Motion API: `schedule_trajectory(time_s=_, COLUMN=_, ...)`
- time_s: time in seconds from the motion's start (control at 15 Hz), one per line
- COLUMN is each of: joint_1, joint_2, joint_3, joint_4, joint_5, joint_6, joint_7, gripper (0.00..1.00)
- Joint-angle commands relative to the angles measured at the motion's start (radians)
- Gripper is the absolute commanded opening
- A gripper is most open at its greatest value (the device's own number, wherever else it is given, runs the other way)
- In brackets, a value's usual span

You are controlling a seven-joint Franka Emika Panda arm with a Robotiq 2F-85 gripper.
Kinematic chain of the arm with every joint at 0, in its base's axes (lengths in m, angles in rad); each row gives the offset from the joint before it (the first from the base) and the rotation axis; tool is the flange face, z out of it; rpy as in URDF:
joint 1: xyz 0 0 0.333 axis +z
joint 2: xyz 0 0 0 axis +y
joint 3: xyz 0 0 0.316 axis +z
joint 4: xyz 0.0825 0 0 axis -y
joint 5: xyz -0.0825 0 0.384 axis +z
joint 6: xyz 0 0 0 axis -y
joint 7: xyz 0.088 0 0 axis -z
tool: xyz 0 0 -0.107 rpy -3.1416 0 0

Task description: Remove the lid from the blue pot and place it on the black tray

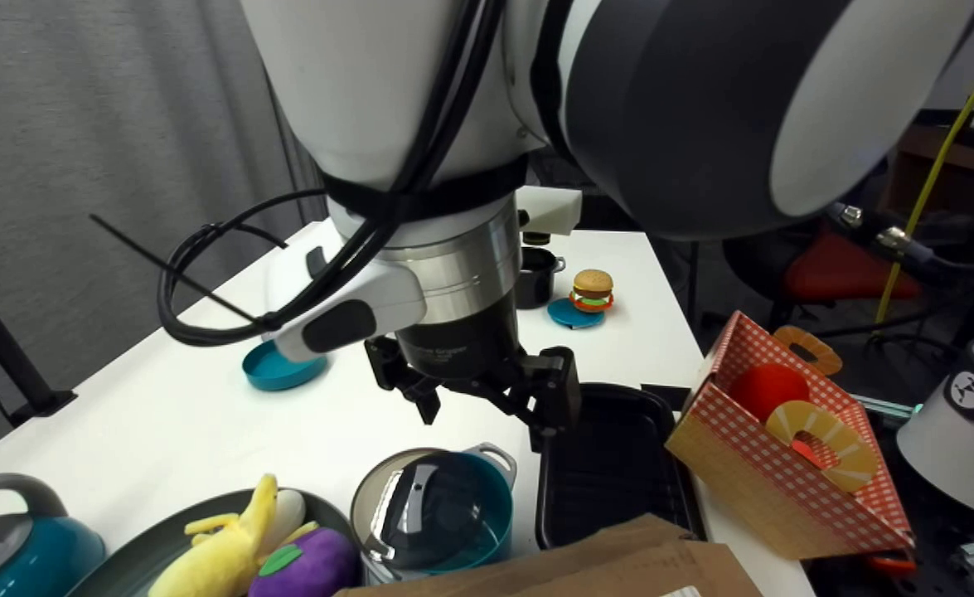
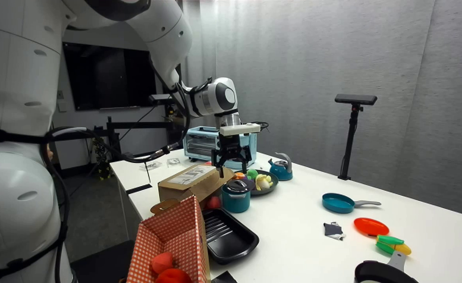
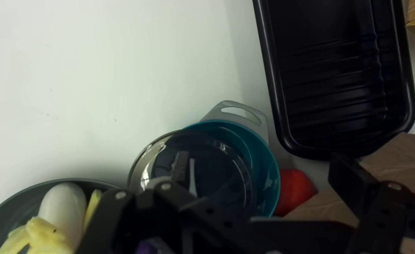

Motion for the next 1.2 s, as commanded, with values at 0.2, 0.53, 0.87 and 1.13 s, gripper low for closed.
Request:
schedule_trajectory(time_s=0.2, joint_1=-0.009, joint_2=0.001, joint_3=0.010, joint_4=0.002, joint_5=0.002, joint_6=-0.003, joint_7=0.002, gripper=1.00)
schedule_trajectory(time_s=0.53, joint_1=-0.009, joint_2=0.001, joint_3=0.010, joint_4=0.001, joint_5=-0.003, joint_6=-0.006, joint_7=-0.003, gripper=1.00)
schedule_trajectory(time_s=0.87, joint_1=-0.012, joint_2=0.003, joint_3=0.012, joint_4=-0.001, joint_5=-0.013, joint_6=0.019, joint_7=-0.032, gripper=1.00)
schedule_trajectory(time_s=1.13, joint_1=-0.015, joint_2=0.005, joint_3=0.014, joint_4=-0.004, joint_5=-0.005, joint_6=0.060, joint_7=-0.061, gripper=1.00)
